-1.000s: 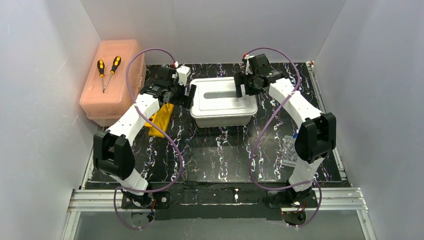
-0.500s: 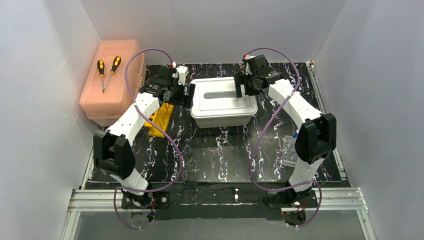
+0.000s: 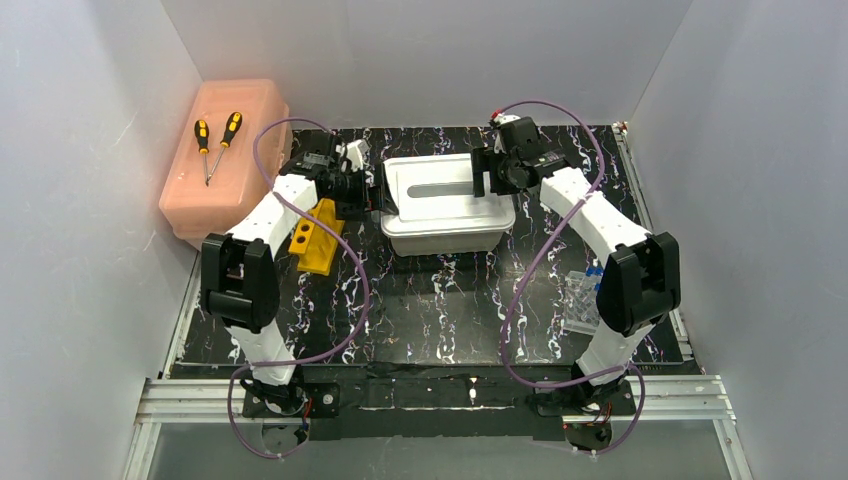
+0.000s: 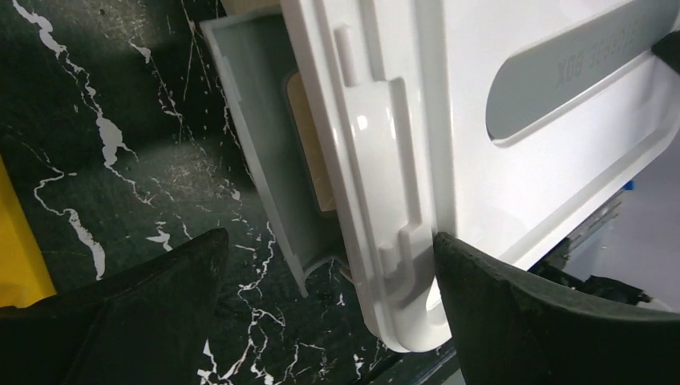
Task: Organize the chemistry lab equipment
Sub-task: Close the lid of the storage box.
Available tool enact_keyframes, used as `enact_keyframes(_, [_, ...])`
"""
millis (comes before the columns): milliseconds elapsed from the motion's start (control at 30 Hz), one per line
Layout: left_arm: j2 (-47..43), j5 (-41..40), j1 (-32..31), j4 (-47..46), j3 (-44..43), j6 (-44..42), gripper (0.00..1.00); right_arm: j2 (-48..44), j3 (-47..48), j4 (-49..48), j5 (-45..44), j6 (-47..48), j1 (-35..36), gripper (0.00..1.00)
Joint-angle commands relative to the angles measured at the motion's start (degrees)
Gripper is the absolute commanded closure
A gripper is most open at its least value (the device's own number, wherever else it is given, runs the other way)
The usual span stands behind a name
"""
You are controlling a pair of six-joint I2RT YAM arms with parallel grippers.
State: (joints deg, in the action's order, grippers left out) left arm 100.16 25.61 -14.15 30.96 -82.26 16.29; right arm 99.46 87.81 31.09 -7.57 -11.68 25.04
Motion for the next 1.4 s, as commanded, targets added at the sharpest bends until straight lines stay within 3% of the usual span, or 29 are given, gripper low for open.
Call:
enact_keyframes(0, [0.9,8.1,1.3,-3.0,-0.9,3.9,0.02,-0.3,-2.8,2.0,-1.5,0.2,0.0,0.08])
enact_keyframes(200, [-0.6,12.0,2.0,-11.9,2.1,5.9,0.03,-0.7,-4.3,1.3,-0.2,-0.5,0.1,0.14])
enact_keyframes(500, [0.9,14.3,2.0,-16.0,2.5,8.1,0.36,-1.4,-4.1,1.4,0.2,-0.7,0.9,0.22])
enact_keyframes(667, [-0.3,14.4,2.0,-17.7,3.2,8.0,0.49,-1.1,-4.1,1.4,0.4,-0.7,1.5,0.24])
enact_keyframes(1100, [-3.3,6.7,0.9,-16.7,4.2,0.7,0.59,-0.9,-3.6,1.8,-0.3,-1.0,4.8,0.27])
enact_keyframes(1367, [-4.3,4.4,0.6,-15.5,3.4,-0.7,0.61,-1.0,-3.3,2.1,-0.5,-1.5,6.1,0.28])
